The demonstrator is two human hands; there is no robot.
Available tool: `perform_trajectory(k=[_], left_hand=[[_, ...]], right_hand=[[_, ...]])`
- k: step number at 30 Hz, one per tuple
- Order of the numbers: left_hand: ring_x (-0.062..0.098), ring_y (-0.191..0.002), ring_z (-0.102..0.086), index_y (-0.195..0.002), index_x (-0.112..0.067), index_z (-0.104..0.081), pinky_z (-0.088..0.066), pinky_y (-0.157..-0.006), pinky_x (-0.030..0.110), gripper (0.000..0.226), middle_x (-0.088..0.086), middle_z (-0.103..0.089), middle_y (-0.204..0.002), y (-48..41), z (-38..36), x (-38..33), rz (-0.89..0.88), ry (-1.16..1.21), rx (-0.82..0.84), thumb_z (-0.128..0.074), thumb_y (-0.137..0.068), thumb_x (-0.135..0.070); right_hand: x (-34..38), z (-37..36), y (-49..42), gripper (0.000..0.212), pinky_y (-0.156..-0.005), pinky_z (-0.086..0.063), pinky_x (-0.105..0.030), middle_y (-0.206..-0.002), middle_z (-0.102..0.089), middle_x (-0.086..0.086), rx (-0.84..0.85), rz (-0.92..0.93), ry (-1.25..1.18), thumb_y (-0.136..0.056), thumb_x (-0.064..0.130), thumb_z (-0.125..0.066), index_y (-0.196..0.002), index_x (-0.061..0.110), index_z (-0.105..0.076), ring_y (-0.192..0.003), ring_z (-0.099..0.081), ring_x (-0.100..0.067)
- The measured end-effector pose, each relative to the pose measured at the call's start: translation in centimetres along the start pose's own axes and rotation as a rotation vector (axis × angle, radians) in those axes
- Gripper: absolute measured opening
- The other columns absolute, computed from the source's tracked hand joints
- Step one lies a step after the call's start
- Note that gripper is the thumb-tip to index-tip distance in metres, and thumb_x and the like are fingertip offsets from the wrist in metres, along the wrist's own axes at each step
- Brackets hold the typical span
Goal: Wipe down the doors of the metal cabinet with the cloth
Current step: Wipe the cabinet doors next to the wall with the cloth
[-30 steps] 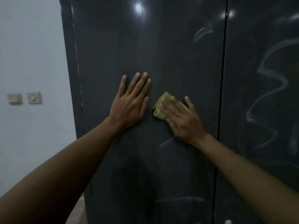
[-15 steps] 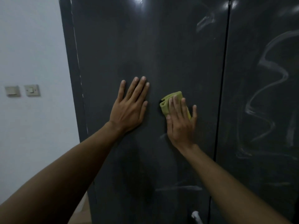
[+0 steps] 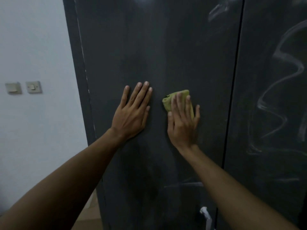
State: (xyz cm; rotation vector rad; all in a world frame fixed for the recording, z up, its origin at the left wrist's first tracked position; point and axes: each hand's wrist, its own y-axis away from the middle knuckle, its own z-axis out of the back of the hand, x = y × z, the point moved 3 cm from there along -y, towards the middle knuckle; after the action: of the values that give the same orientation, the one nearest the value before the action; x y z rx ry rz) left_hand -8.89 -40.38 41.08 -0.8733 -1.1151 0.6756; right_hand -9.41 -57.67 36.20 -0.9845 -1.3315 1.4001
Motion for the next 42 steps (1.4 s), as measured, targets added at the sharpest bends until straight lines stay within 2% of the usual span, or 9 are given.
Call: perform_trajectory(k=[5, 11, 18, 22, 24, 30, 35, 40, 42], left_hand=[[0.028, -0.147, -0.018, -0.151, -0.003, -0.025, -0.011, -0.119, 0.053, 0.053, 0.014, -0.023, -0.158, 0.4, -0.5, -0.1, -0.006, -0.003, -0.013, -0.032, -0.103, -0.026], [0.028, -0.147, -0.019, -0.150, -0.003, -0.026, -0.012, -0.119, 0.053, 0.053, 0.015, -0.024, -0.157, 1.8, -0.5, -0.1, -0.048, 0.008, -0.006, -0.033, -0.103, -0.025], [0.028, -0.147, -0.019, -0.150, -0.003, -0.025, -0.011, -0.119, 0.052, 0.051, 0.015, -0.024, -0.157, 3.5, -0.5, -0.6, -0.039, 0.029, 0.040, -0.029, -0.104, -0.025], [0.028, -0.146, -0.020, -0.150, -0.003, -0.026, -0.009, -0.119, 0.050, 0.051, 0.015, -0.025, -0.157, 4.6, -0.4, -0.5, -0.040, 0.021, 0.056, -0.033, -0.104, -0.024], [0.028, -0.146, -0.022, -0.150, -0.003, -0.026, -0.011, -0.119, 0.050, 0.051, 0.015, -0.027, -0.156, 4.8, -0.4, -0.6, -0.037, 0.008, 0.039, -0.034, -0.104, -0.023], [0.028, -0.146, -0.019, -0.150, -0.003, -0.024, -0.009, -0.119, 0.051, 0.051, 0.015, -0.025, -0.157, 5.4, -0.9, -1.4, 0.006, 0.051, 0.031, -0.033, -0.104, -0.023], [0.030, -0.146, -0.020, -0.149, -0.002, -0.026, -0.007, -0.119, 0.049, 0.051, 0.017, -0.026, -0.156, 7.9, -0.9, -1.7, -0.012, 0.070, 0.066, -0.035, -0.103, -0.023], [0.032, -0.144, -0.023, -0.148, -0.002, -0.030, -0.007, -0.119, 0.048, 0.050, 0.019, -0.029, -0.154, 9.2, -0.5, -1.5, -0.018, 0.079, 0.074, -0.037, -0.103, -0.023], [0.032, -0.145, -0.023, -0.148, -0.002, -0.029, -0.007, -0.119, 0.048, 0.050, 0.018, -0.028, -0.155, 9.7, -0.3, -1.6, -0.020, 0.083, 0.083, -0.038, -0.103, -0.023]], right_hand=[[-0.5, 0.4, 3.8, 0.047, -0.112, -0.023, -0.056, -0.152, -0.037, 0.004, 0.142, 0.553, 0.071, -0.099, 0.026, -0.045, -0.146, 0.025, -0.038, -0.143, -0.032, -0.019], [-0.7, 0.1, 3.4, 0.049, -0.115, -0.016, -0.057, -0.156, -0.026, 0.002, 0.048, 0.181, 0.049, -0.102, 0.029, -0.037, -0.150, 0.019, -0.029, -0.147, -0.020, -0.019], [-1.5, 0.3, 8.3, 0.046, -0.108, -0.026, -0.058, -0.149, -0.041, 0.007, 0.175, 0.742, 0.086, -0.097, 0.024, -0.048, -0.143, 0.026, -0.044, -0.140, -0.036, -0.017], [-1.4, 0.3, 7.2, 0.048, -0.112, -0.016, -0.060, -0.154, -0.029, 0.003, 0.118, 0.310, 0.066, -0.101, 0.026, -0.042, -0.148, 0.020, -0.035, -0.146, -0.020, -0.017], [0.4, -0.1, 7.7, 0.051, -0.113, -0.015, -0.060, -0.155, -0.026, 0.003, 0.110, 0.267, 0.045, -0.099, 0.024, -0.046, -0.149, 0.021, -0.033, -0.146, -0.022, -0.020], [0.8, 0.4, 10.0, 0.044, -0.106, -0.025, -0.057, -0.146, -0.045, 0.008, 0.202, 0.723, 0.023, -0.098, 0.022, -0.047, -0.142, 0.026, -0.043, -0.137, -0.039, -0.018], [1.7, 0.0, 10.6, 0.049, -0.109, -0.020, -0.058, -0.150, -0.037, 0.006, 0.179, 0.486, 0.033, -0.096, 0.022, -0.052, -0.144, 0.025, -0.042, -0.143, -0.025, -0.016], [1.2, 0.2, 13.2, 0.040, -0.107, -0.025, -0.053, -0.142, -0.051, 0.012, 0.252, 0.903, -0.029, -0.096, 0.022, -0.054, -0.135, 0.030, -0.055, -0.133, -0.045, -0.015], [-0.1, 0.5, 12.6, 0.038, -0.109, -0.019, -0.053, -0.142, -0.051, 0.010, 0.252, 0.925, -0.015, -0.097, 0.022, -0.051, -0.133, 0.029, -0.057, -0.133, -0.045, -0.015]])
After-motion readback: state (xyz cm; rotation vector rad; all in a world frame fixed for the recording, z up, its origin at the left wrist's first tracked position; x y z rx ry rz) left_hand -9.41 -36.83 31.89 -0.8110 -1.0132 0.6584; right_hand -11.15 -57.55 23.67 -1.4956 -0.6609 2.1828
